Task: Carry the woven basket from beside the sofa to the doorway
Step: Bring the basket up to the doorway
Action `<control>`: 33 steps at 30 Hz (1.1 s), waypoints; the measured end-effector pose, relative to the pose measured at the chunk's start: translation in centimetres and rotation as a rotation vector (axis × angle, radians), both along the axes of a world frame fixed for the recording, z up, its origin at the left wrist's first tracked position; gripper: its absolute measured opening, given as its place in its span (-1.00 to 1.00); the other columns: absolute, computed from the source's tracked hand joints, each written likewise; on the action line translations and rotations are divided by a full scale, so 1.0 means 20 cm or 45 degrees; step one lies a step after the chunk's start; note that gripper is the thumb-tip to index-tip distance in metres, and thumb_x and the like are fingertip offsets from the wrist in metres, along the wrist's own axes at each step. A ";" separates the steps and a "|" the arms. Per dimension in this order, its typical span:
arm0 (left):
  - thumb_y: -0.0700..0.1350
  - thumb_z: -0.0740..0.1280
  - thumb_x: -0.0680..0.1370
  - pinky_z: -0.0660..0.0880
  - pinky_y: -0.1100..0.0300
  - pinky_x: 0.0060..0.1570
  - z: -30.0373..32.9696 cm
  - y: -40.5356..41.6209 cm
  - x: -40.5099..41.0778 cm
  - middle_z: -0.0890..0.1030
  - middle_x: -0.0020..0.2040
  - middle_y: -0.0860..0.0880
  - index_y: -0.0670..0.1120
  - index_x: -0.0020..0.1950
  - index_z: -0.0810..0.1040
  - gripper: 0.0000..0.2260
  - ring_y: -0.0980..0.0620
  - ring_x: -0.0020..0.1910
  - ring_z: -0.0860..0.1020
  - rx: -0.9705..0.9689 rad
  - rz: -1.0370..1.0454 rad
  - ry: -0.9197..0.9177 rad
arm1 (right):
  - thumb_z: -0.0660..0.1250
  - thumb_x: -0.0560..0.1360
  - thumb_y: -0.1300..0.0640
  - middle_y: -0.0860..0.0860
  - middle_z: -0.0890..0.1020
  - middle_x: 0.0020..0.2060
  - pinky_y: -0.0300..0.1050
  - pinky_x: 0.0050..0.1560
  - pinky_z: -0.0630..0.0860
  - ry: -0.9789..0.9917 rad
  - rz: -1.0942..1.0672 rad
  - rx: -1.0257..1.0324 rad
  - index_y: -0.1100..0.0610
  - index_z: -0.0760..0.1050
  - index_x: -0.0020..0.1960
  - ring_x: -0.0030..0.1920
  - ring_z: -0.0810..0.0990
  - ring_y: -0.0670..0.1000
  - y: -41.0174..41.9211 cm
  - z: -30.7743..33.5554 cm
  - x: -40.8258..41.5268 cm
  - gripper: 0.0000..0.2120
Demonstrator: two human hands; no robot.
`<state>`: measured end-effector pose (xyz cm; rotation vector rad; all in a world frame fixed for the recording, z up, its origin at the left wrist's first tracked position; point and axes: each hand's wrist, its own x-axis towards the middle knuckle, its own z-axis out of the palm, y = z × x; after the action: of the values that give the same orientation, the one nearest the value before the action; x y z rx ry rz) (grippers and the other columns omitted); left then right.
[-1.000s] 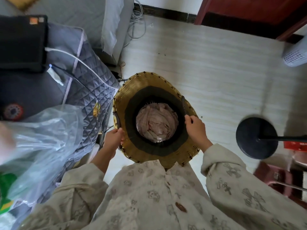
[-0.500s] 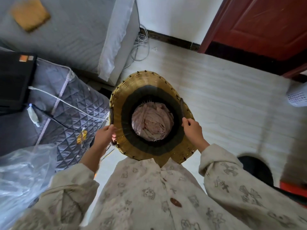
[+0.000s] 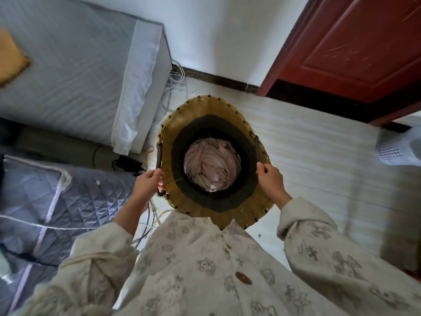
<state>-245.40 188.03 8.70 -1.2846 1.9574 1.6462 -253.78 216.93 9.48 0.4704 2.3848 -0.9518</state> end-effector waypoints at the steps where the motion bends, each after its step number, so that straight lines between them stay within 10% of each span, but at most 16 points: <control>1: -0.14 0.21 0.54 0.33 0.15 -0.31 0.00 -0.03 -0.10 0.48 -0.36 -0.12 -0.15 -0.23 0.56 -0.79 -0.03 -0.38 0.41 0.018 -0.025 0.002 | 0.03 0.60 0.00 0.14 0.51 -0.15 -0.11 -0.08 0.34 0.004 -0.031 0.011 0.19 0.42 -0.11 -0.11 0.47 0.08 -0.02 0.01 -0.07 -0.67; 18: -0.11 0.16 0.59 0.38 0.17 -0.30 -0.07 -0.19 -1.07 0.48 -0.36 -0.08 -0.12 -0.27 0.50 -0.72 -0.02 -0.34 0.43 0.097 -0.081 -0.190 | 0.05 0.61 0.01 0.13 0.49 -0.18 -0.25 -0.35 0.24 0.008 0.012 0.058 0.19 0.40 -0.14 -0.16 0.44 0.07 -0.24 0.00 -1.12 -0.69; 33: -0.20 0.16 0.57 0.42 0.17 -0.17 -0.12 -0.07 -2.04 0.48 -0.30 -0.12 -0.21 -0.10 0.49 -0.85 -0.03 -0.29 0.45 0.139 0.117 -0.335 | 0.02 0.60 0.03 -0.01 0.49 -0.29 -0.09 -0.04 0.34 -0.303 0.011 -0.230 0.16 0.42 -0.01 -0.24 0.47 -0.05 -0.09 -0.15 -2.26 -0.73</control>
<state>-286.16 186.65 6.28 -1.4834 1.6558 1.5118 -298.93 215.03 6.54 0.4755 2.0660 -1.0352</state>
